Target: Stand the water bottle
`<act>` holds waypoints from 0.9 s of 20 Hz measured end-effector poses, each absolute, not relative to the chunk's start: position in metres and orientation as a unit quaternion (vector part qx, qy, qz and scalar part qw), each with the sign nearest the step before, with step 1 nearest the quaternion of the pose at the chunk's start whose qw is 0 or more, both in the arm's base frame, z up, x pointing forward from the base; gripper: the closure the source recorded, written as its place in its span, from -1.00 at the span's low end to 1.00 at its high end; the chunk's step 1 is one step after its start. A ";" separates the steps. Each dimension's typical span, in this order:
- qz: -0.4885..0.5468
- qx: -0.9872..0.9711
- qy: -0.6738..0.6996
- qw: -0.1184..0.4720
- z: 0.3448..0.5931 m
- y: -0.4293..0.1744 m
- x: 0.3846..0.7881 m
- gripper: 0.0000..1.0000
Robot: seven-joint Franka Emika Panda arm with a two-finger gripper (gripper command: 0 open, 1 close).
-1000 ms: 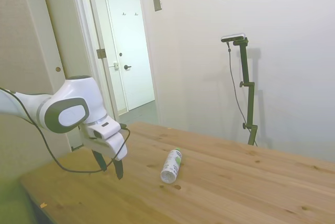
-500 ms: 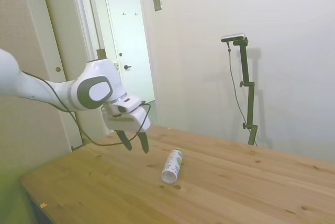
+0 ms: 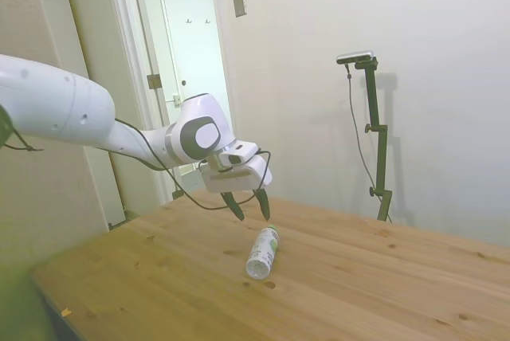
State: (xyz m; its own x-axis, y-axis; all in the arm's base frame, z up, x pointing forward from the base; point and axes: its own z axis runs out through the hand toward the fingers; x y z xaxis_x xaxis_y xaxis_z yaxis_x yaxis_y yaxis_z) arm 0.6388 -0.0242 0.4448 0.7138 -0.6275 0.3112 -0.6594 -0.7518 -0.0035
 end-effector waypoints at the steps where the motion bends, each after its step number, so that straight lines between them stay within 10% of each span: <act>1: 0.151 0.925 -0.345 0.054 0.442 -0.022 0.647 -1.00; 18: 0.140 0.930 -0.328 0.086 0.371 -0.008 0.706 -1.00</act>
